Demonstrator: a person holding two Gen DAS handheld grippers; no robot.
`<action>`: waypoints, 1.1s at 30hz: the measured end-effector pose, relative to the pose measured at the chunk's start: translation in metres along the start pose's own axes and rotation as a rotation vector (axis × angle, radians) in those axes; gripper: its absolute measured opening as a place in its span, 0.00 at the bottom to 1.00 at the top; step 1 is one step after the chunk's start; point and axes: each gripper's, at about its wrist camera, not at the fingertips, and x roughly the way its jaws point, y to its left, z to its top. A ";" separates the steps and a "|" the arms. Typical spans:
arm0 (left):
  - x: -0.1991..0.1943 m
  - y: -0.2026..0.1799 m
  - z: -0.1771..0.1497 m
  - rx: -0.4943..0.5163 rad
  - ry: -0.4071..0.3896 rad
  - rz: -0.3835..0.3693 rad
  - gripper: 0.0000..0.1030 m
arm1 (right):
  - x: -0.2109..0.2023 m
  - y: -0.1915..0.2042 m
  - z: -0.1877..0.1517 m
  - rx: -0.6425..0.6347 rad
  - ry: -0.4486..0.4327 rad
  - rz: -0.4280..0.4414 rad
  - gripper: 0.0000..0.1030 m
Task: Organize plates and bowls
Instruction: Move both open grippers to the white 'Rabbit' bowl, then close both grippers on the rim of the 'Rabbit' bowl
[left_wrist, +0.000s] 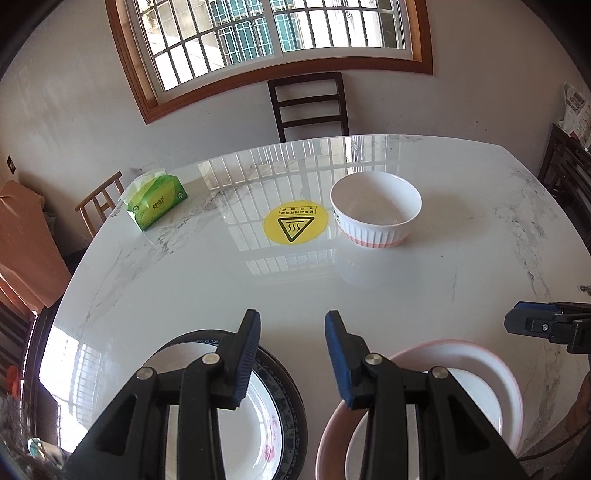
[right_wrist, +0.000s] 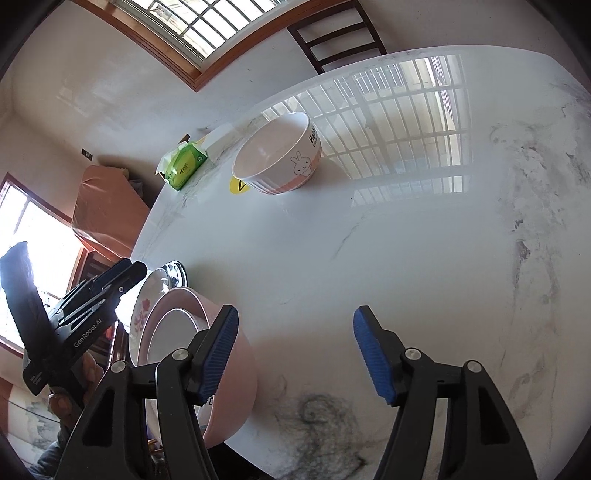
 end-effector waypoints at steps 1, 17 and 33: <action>0.003 0.001 0.003 0.001 0.002 0.004 0.36 | 0.002 -0.001 0.002 0.002 0.001 0.002 0.61; 0.066 0.017 0.049 0.006 0.026 -0.085 0.36 | 0.030 -0.019 0.036 -0.019 -0.073 -0.047 0.65; 0.163 0.051 0.107 -0.289 0.254 -0.505 0.36 | 0.052 -0.008 0.117 0.036 -0.072 0.072 0.66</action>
